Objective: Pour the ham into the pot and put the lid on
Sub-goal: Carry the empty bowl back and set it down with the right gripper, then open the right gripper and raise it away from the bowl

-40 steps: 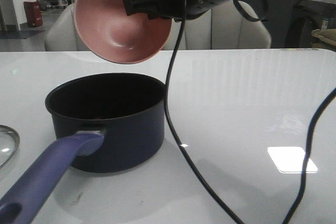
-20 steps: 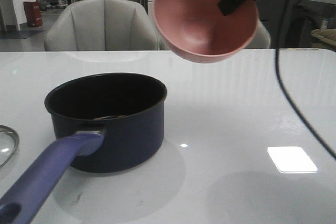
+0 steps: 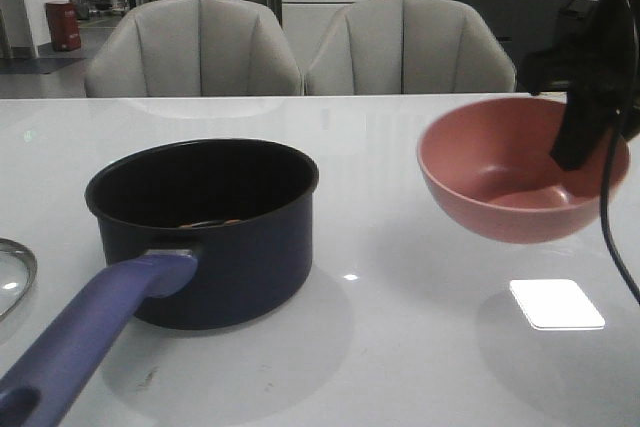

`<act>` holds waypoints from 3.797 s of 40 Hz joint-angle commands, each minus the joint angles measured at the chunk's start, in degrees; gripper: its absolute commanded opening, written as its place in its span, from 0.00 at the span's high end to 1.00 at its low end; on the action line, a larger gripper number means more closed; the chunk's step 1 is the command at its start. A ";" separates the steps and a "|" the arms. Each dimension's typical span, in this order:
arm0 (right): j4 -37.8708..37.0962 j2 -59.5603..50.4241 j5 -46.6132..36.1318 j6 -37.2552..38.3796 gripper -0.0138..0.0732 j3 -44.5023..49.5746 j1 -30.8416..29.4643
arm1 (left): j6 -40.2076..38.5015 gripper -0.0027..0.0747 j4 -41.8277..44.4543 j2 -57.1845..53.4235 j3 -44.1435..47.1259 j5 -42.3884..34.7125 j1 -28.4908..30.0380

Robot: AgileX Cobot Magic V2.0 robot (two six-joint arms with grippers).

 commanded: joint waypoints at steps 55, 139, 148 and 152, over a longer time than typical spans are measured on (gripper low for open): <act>6.60 -53.32 -27.83 -1.34 0.31 28.06 6.88 | -0.02 0.29 -1.85 0.59 -1.48 -4.63 -0.41; 6.60 -79.33 -36.82 -1.34 0.67 49.87 10.01 | -9.02 0.13 0.45 78.94 -50.15 46.38 12.83; 6.60 -79.33 -36.82 -1.34 0.67 49.87 10.01 | -9.02 0.13 0.80 84.44 -53.23 48.40 13.30; 6.60 -79.33 -36.82 -1.34 0.67 49.87 10.01 | -9.02 0.13 0.80 86.44 -53.57 48.64 13.30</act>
